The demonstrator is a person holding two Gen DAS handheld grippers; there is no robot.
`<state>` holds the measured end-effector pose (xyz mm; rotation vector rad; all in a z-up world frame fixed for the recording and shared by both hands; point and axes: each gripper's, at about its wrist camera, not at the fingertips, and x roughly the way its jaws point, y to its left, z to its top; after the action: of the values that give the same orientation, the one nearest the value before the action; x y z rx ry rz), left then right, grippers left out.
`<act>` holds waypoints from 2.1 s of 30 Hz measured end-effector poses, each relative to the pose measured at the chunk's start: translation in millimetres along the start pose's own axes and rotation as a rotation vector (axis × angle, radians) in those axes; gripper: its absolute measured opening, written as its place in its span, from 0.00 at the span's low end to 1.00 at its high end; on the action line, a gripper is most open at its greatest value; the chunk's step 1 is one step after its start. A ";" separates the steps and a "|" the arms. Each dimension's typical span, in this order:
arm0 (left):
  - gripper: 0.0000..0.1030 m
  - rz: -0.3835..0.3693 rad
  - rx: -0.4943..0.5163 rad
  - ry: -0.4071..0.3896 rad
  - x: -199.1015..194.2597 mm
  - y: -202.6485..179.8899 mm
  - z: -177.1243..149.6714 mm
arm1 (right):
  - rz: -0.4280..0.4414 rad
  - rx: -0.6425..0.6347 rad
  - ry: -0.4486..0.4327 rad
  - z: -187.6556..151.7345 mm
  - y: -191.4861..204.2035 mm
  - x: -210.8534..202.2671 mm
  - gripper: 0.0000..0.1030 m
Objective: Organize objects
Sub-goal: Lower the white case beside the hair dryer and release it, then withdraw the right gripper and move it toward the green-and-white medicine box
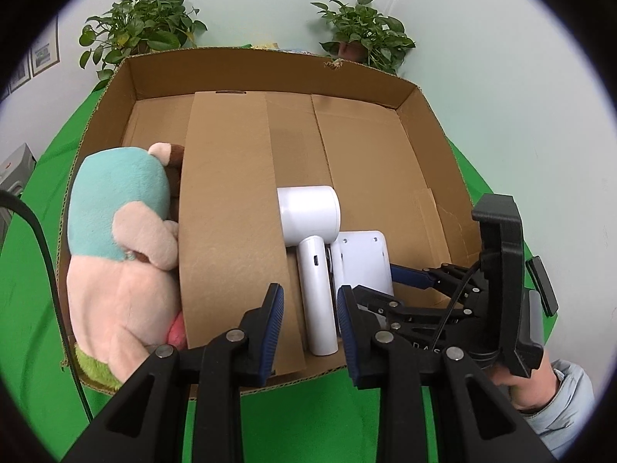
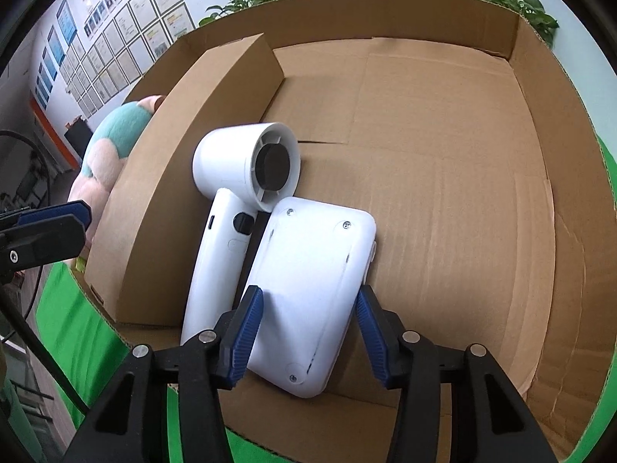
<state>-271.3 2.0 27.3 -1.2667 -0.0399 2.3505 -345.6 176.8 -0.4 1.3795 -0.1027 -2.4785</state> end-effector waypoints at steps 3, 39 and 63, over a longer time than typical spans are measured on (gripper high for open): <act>0.28 0.041 0.006 -0.030 -3.0 -0.9 -2.5 | -0.014 0.024 0.005 1.9 4.2 3.7 0.53; 0.80 0.362 0.054 -0.318 -38.1 -14.4 -27.6 | -0.223 -0.059 -0.123 -14.6 39.6 -24.1 0.99; 0.80 0.423 0.043 -0.427 -54.8 -39.8 -47.8 | -0.262 -0.052 -0.384 -68.7 63.7 -139.3 1.00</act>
<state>-192.4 5.7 52.2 -0.7865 0.1563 2.9312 -204.8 163.0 90.0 0.9307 0.0652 -2.9154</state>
